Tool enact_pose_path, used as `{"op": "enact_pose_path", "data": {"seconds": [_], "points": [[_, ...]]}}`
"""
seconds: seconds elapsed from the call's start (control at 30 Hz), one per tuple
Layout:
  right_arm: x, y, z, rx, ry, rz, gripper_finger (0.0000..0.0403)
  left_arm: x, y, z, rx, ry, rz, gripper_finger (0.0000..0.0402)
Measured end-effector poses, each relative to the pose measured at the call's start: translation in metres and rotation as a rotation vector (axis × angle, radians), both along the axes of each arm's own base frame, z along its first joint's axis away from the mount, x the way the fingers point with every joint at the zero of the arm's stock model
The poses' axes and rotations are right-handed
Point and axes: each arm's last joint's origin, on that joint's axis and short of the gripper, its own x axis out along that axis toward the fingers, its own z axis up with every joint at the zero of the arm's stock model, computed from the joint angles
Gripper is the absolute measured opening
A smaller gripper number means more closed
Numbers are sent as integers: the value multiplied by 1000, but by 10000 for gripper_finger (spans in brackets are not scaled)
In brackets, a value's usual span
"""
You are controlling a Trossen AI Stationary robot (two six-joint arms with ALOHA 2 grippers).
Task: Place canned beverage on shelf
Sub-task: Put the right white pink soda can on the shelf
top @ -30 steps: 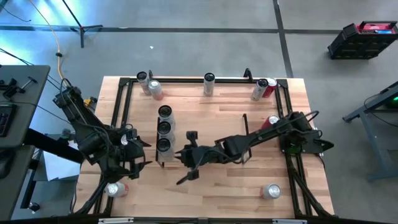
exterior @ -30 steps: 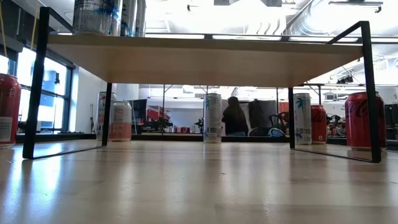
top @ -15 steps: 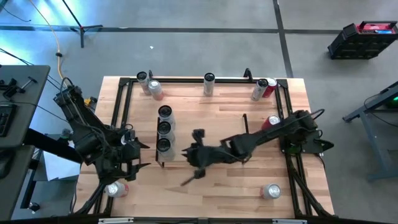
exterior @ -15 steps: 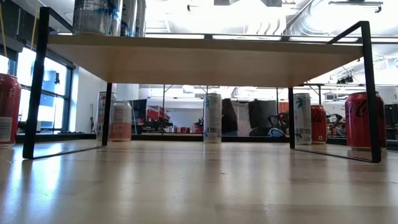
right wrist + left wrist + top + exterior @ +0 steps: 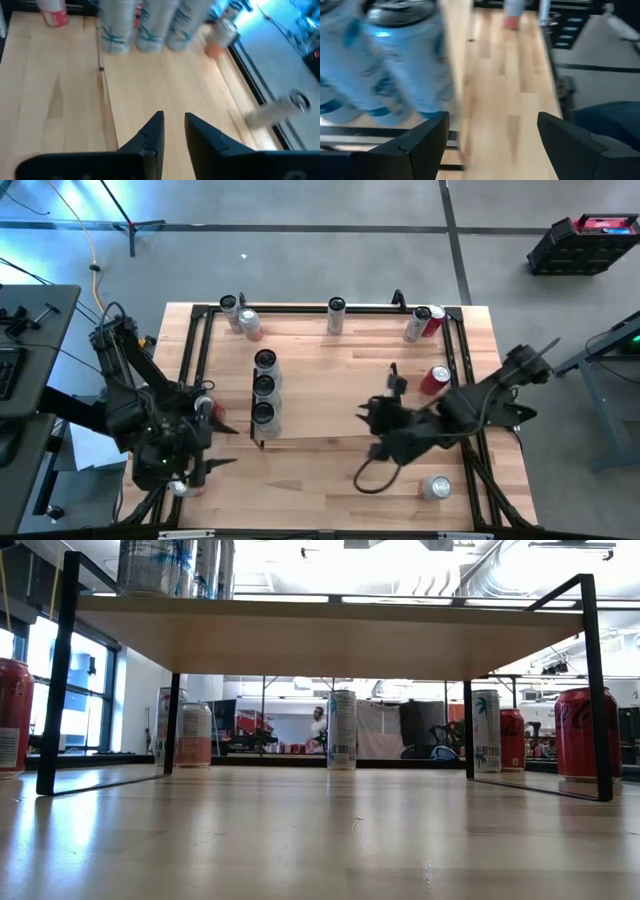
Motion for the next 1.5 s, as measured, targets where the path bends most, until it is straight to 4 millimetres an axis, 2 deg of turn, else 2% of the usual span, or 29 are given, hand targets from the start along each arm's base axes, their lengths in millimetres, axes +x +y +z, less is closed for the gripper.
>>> {"op": "enact_pose_path", "data": {"seconds": [0.23, 0.47, 0.6, 0.73, 0.9, 1.1, 1.17, 1.27, 1.43, 1.5], "points": [[-30, 18, 1, 45, -15, -50, 149, -10, -20, 8, -35, -68, -144, 291], [-39, 27, 1, 61, -71, -90, 231, -16, -33, 12, -49, -158, -162, 291], [-45, 24, -4, 129, -2, -141, 261, -12, -56, 8, -19, -254, -140, 291], [-61, 39, -7, 236, 68, -110, 271, -6, -84, -5, 111, -297, -208, 291], [-87, 63, -7, 336, 41, -102, 272, 2, -104, -20, 206, -310, -230, 291], [-105, 82, -9, 228, -162, -97, 272, 5, -113, -30, 178, -314, -196, 291], [-104, 77, -8, 163, -235, -131, 272, 6, -115, -33, 174, -310, -192, 291], [-95, 60, -7, 114, -313, -246, 272, 7, -118, -38, 171, -301, -192, 291], [-62, 14, -6, 8, -271, -420, 272, 8, -123, -46, 174, -288, -191, 291], [-49, -10, -3, -40, -234, -485, 272, 10, -125, -51, 181, -284, -185, 291]]}}
